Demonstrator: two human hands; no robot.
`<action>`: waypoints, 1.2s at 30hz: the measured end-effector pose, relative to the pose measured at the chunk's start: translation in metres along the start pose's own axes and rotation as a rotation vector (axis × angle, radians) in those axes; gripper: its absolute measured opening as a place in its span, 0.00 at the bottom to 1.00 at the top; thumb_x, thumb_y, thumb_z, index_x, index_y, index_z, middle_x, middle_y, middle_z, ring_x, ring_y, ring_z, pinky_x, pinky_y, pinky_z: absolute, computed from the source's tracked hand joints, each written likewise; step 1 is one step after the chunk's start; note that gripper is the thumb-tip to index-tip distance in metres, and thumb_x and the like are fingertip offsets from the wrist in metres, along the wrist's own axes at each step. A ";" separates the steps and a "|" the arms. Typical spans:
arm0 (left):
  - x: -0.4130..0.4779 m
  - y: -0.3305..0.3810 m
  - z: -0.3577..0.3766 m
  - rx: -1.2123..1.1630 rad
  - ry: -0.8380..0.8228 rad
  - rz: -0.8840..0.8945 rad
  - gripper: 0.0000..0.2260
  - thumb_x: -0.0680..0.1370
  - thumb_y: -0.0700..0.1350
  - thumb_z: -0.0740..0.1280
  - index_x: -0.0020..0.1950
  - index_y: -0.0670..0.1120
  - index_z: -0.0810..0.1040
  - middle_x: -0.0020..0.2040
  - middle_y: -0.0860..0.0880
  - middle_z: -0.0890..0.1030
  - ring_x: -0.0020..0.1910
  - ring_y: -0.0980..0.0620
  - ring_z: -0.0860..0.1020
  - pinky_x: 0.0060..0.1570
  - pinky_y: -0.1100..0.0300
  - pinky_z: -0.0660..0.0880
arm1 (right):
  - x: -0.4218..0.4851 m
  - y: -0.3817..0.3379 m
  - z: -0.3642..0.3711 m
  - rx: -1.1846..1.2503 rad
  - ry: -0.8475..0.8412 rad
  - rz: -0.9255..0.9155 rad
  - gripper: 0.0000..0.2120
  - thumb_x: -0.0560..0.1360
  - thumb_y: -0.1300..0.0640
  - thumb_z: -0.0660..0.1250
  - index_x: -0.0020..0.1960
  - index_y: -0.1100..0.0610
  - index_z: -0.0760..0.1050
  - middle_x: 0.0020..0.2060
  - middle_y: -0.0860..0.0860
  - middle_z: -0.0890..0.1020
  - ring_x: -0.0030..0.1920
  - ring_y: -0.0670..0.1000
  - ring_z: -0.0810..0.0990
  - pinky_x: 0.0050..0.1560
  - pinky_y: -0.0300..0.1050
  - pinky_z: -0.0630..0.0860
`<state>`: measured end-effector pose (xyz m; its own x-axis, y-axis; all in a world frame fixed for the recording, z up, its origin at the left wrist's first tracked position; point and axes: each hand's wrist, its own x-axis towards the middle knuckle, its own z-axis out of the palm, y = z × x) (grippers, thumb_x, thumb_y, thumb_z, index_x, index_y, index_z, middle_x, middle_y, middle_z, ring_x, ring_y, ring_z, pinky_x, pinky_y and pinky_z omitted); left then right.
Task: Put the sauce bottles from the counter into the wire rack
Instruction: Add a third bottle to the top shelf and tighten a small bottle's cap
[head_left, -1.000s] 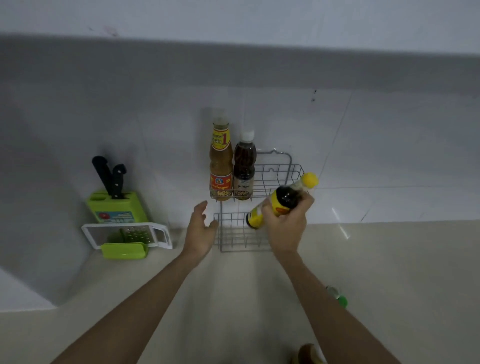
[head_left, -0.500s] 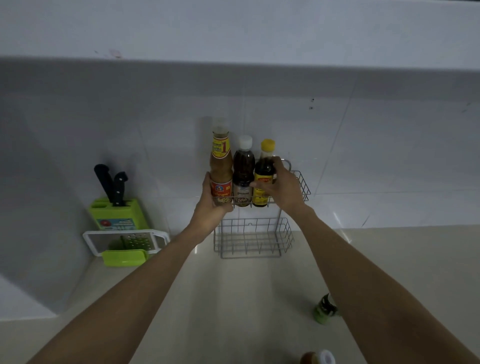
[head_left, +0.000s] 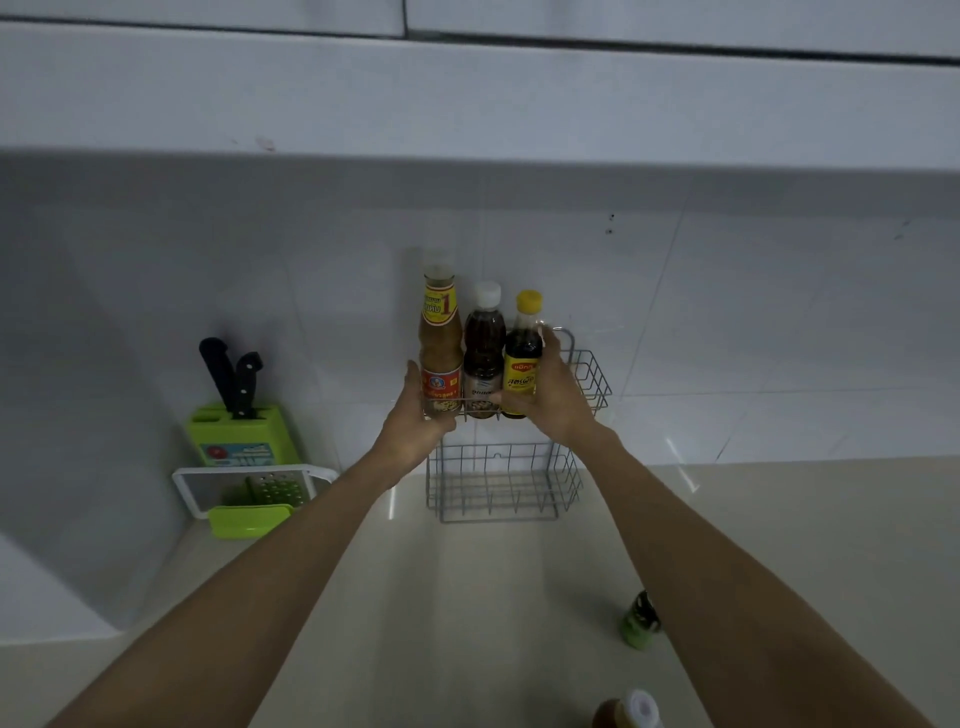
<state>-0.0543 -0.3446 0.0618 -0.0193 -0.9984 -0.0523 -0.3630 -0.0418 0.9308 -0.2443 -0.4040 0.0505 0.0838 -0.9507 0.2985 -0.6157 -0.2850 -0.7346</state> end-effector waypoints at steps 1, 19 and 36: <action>-0.002 -0.002 0.000 0.007 0.024 -0.010 0.37 0.79 0.42 0.65 0.79 0.51 0.43 0.72 0.52 0.64 0.70 0.51 0.66 0.61 0.61 0.63 | -0.005 0.002 0.004 0.030 0.060 0.030 0.52 0.65 0.43 0.76 0.76 0.53 0.48 0.69 0.55 0.71 0.69 0.57 0.70 0.66 0.59 0.71; -0.238 -0.166 0.002 0.004 -0.529 -0.252 0.36 0.69 0.28 0.66 0.71 0.54 0.65 0.67 0.59 0.70 0.66 0.63 0.68 0.53 0.77 0.68 | -0.221 -0.040 0.058 0.019 -0.636 -0.212 0.09 0.76 0.49 0.68 0.51 0.52 0.81 0.46 0.44 0.84 0.49 0.40 0.80 0.54 0.34 0.75; -0.218 -0.157 0.041 0.064 -0.029 -0.173 0.09 0.70 0.42 0.74 0.48 0.43 0.80 0.45 0.44 0.84 0.46 0.46 0.82 0.51 0.52 0.79 | -0.223 -0.079 0.039 -0.410 -0.729 -0.443 0.15 0.76 0.47 0.65 0.56 0.56 0.77 0.44 0.53 0.77 0.44 0.52 0.75 0.46 0.53 0.75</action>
<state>-0.0316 -0.1190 -0.0875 0.0221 -0.9751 -0.2208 -0.4218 -0.2093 0.8822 -0.1836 -0.1741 0.0177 0.7596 -0.6478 -0.0574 -0.6264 -0.7050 -0.3325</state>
